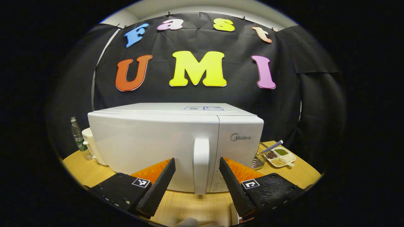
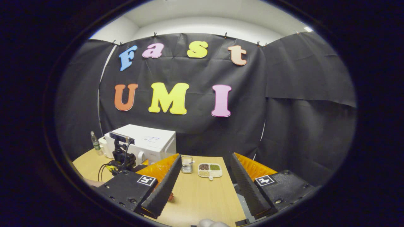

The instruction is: Open the microwave oven with the left hand, put the food in, and close the microwave oven.

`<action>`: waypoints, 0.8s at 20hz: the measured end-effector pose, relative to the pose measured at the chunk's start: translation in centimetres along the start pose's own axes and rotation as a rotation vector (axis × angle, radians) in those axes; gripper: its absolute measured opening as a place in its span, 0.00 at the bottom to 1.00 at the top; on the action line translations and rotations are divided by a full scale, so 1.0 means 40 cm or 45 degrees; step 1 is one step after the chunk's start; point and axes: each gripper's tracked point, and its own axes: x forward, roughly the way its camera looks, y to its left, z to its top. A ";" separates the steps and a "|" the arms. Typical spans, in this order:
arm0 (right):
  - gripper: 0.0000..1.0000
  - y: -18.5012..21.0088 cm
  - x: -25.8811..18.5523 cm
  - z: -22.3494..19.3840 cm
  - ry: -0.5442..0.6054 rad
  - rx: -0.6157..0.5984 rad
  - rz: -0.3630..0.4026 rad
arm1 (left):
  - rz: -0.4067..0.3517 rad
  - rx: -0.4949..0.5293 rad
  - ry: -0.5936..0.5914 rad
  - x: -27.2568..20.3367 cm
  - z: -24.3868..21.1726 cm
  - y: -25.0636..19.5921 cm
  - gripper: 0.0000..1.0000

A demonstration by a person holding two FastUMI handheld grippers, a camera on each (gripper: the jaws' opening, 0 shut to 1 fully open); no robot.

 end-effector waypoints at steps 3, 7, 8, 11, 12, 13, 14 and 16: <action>0.99 0.004 0.003 -0.012 0.020 -0.012 0.014 | -0.041 0.003 -0.005 0.011 -0.006 -0.014 0.82; 1.00 0.008 0.001 0.005 0.006 -0.016 0.024 | -0.028 0.009 -0.007 0.024 -0.023 -0.008 0.26; 0.96 0.006 0.004 0.004 -0.003 -0.025 0.019 | -0.026 0.038 -0.021 0.023 -0.017 -0.005 0.26; 1.00 0.004 0.000 0.001 0.002 -0.036 0.012 | -0.035 0.041 0.000 0.022 -0.023 -0.004 0.12; 1.00 0.004 -0.001 -0.002 0.005 -0.029 0.012 | -0.040 0.059 0.000 0.022 -0.022 -0.001 0.12; 1.00 0.006 0.000 -0.001 0.005 -0.026 0.014 | -0.040 0.064 0.007 0.021 -0.024 -0.001 0.12; 0.96 0.004 -0.001 -0.004 0.008 -0.024 0.012 | -0.041 0.059 0.007 0.018 -0.021 0.000 0.12; 0.96 0.005 -0.005 0.000 0.010 -0.016 0.010 | -0.054 0.058 0.015 0.016 -0.022 0.001 0.12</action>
